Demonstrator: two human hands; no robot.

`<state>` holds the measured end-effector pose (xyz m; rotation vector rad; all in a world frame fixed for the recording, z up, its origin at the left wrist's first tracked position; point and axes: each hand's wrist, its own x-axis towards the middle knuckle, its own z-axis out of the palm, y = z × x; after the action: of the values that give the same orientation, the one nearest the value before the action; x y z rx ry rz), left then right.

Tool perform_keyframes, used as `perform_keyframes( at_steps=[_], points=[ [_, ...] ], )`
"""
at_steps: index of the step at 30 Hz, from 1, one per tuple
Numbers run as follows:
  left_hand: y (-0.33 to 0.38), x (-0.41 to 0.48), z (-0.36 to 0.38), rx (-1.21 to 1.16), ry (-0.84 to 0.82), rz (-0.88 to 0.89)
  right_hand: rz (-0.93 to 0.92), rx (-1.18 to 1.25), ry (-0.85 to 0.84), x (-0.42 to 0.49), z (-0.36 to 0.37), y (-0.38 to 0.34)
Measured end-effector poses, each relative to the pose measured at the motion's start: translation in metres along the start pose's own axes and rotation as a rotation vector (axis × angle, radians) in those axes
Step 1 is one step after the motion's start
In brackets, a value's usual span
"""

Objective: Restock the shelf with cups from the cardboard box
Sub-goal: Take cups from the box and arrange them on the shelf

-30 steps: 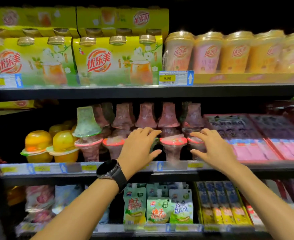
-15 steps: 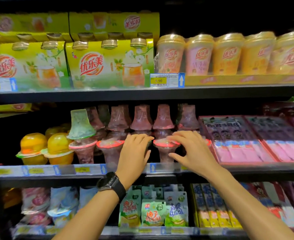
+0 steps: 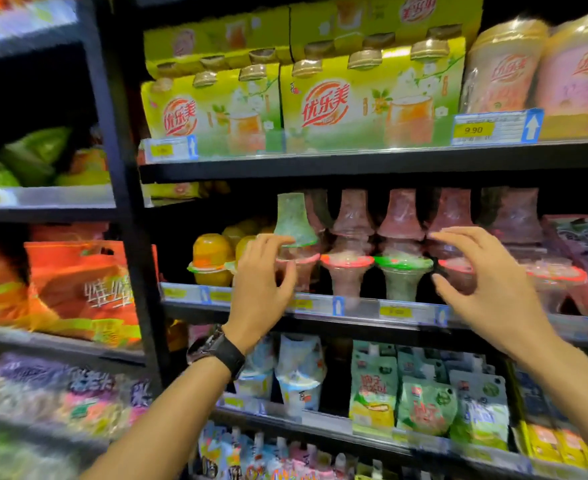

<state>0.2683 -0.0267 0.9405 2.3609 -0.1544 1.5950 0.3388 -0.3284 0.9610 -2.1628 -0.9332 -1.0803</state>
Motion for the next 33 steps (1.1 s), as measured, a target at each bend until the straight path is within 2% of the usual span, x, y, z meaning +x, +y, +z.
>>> perform_keyframes(
  at_steps=[4, 7, 11, 15, 17, 29, 31, 33],
  points=[
    [-0.090, 0.010, -0.043, 0.191, -0.001, -0.181, -0.110, 0.161, -0.008, 0.017, 0.057, -0.090],
    [-0.143, 0.019, -0.061, 0.250, -0.174, -0.236, -0.179, 0.174, -0.070, 0.045, 0.112, -0.145],
    [-0.181, 0.026, -0.063, 0.248, -0.454, -0.230, -0.220, 0.001, -0.190, 0.085, 0.175, -0.191],
    [-0.191, 0.032, -0.063, 0.128, -0.491, -0.196, -0.257, -0.266, -0.329, 0.108, 0.195, -0.212],
    [-0.193, 0.031, -0.064, 0.106, -0.506, -0.187, -0.276, -0.316, -0.370, 0.111, 0.196, -0.216],
    [-0.192, 0.025, -0.068, -0.017, -0.556, -0.198, -0.240, -0.203, -0.278, 0.088, 0.194, -0.211],
    [-0.192, 0.023, -0.068, -0.026, -0.549, -0.202, -0.192, -0.081, -0.149, 0.075, 0.178, -0.207],
    [-0.191, 0.020, -0.069, -0.015, -0.476, -0.174, -0.078, 0.036, 0.060, 0.057, 0.152, -0.197]
  ],
)
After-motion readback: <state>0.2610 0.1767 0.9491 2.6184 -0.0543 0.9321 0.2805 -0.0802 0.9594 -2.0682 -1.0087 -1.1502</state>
